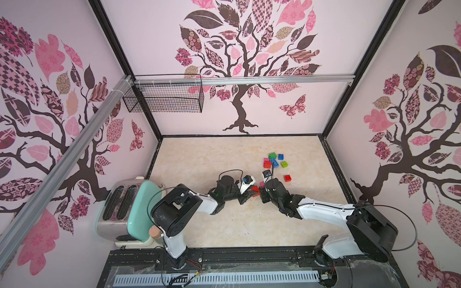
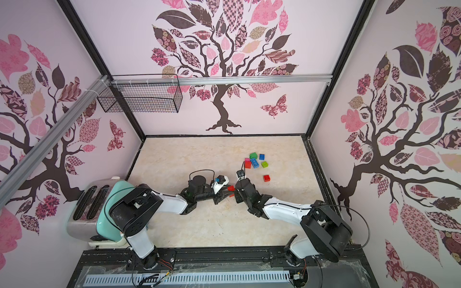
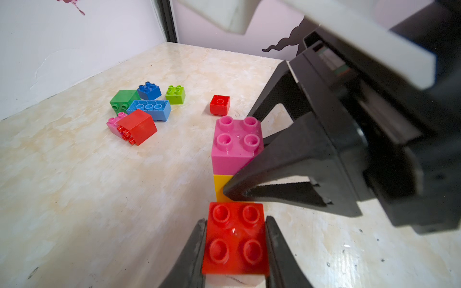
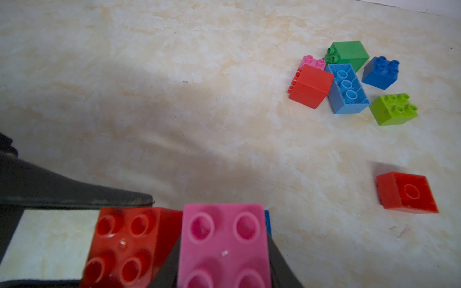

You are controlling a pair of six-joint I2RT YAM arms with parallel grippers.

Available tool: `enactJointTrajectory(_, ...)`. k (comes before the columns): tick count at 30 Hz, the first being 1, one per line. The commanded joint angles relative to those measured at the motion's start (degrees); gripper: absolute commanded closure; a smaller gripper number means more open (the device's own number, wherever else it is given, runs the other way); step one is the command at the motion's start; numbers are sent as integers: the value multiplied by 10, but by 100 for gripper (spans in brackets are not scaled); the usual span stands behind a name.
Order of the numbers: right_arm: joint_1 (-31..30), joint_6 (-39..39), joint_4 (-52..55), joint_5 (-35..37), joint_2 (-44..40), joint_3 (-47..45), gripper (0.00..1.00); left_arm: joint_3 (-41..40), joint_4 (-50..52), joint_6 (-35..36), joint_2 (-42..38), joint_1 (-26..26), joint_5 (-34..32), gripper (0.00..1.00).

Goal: Assemble the number 4 with lego
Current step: Assemble the lego brick with the lego brick.

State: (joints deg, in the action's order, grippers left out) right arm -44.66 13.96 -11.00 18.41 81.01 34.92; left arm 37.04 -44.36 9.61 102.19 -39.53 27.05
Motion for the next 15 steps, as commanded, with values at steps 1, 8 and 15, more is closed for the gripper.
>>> enactJointTrajectory(1, -10, 23, 112, -74, 38, -37, 100, -12, 141, 3, 41, -8, -56, 100)
enactJointTrajectory(8, -10, 37, 124, -60, 45, -35, 100, -14, 131, -8, 48, -8, -52, 100)
enactJointTrajectory(15, -10, 41, 129, -53, 38, -31, 100, 11, 163, -28, 14, -5, -20, 40)
